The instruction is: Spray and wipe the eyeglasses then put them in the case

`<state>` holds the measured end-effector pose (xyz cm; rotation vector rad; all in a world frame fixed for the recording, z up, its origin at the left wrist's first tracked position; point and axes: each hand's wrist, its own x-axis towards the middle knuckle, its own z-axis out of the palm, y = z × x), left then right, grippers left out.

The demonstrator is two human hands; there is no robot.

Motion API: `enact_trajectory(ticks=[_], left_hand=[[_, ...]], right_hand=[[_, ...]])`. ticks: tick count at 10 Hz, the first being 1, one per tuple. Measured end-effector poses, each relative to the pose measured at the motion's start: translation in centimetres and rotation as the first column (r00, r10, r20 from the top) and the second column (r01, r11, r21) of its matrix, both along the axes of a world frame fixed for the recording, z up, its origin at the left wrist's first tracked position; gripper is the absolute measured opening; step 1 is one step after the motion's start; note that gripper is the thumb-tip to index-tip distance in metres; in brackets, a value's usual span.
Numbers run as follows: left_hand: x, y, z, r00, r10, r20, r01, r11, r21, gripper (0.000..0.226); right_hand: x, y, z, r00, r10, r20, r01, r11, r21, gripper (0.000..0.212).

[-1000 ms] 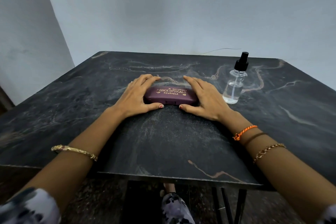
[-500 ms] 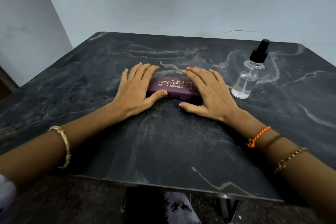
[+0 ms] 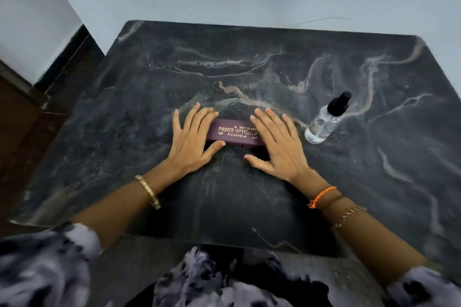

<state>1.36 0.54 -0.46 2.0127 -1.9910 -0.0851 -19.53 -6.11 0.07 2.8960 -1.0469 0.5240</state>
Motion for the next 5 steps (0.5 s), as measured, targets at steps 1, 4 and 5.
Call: enact_trajectory(ticks=[1, 4, 5], left_hand=[[-0.4, 0.5, 1.1, 0.983, 0.003, -0.183, -0.007, 1.000, -0.018, 0.064], [0.5, -8.2, 10.5, 0.986, -0.047, -0.163, -0.011, 0.940, -0.342, 0.048], [1.5, -12.6, 15.2, 1.000, 0.001, -0.015, -0.006, 0.941, -0.338, 0.043]], right_hand=[[0.0, 1.0, 1.3, 0.998, -0.050, 0.050, 0.046, 0.996, 0.077, 0.067], [3.9, -4.8, 12.1, 0.884, -0.114, 0.454, 0.138, 0.990, -0.019, 0.057], [5.1, -8.5, 18.0, 0.858, -0.192, 0.476, 0.228, 0.973, -0.018, 0.059]])
